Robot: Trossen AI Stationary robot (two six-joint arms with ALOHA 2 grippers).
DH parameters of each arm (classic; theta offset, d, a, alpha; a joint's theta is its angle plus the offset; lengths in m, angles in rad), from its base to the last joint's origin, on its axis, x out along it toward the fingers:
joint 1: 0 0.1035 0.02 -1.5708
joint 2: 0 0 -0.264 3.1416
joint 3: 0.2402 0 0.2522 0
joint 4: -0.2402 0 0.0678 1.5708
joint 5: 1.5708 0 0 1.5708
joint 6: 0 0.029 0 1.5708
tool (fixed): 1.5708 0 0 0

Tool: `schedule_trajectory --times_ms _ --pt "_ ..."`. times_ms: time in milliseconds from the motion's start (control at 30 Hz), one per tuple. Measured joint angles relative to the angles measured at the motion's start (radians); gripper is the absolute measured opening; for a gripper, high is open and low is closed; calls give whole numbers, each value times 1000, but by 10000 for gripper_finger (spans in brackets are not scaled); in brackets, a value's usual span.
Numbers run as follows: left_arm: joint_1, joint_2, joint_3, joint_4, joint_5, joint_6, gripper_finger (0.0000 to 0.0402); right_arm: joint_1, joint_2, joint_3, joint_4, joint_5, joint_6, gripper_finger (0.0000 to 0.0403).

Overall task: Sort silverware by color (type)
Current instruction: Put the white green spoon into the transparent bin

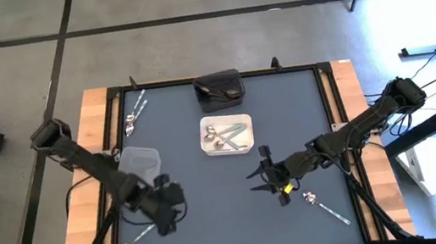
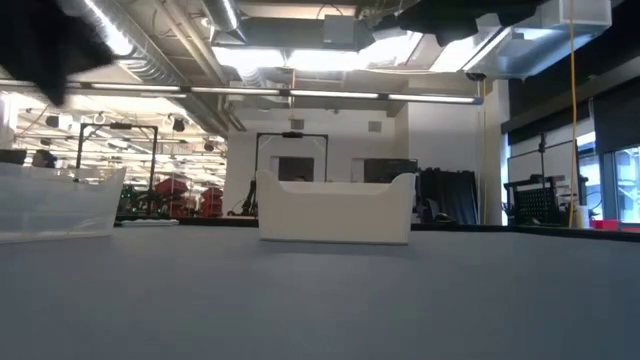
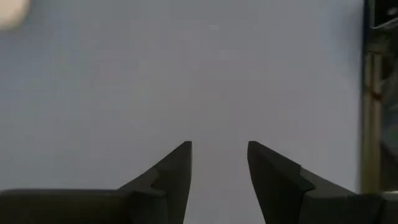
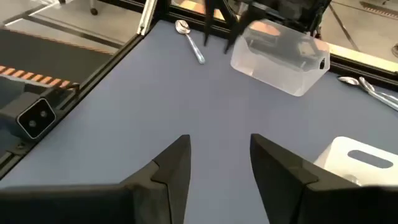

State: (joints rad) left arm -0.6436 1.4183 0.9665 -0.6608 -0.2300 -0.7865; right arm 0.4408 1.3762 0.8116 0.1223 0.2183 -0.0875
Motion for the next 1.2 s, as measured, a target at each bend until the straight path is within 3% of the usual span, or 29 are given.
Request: schedule_trajectory --times_ms 367,533,700,900,1200 --pt "-309 63 0 -122 26 -677 150 -3 0 0 1 -2 -49 156" --pt "-396 137 0 -143 65 -880 150 -3 0 0 11 24 -110 156" --pt "-428 220 0 -142 121 -937 150 -3 0 0 11 81 -138 156" --pt "-429 298 0 -158 119 -879 150 -3 0 0 11 96 -157 156" --pt "-417 323 3 -165 139 -867 135 -3 0 0 10 96 -156 156"
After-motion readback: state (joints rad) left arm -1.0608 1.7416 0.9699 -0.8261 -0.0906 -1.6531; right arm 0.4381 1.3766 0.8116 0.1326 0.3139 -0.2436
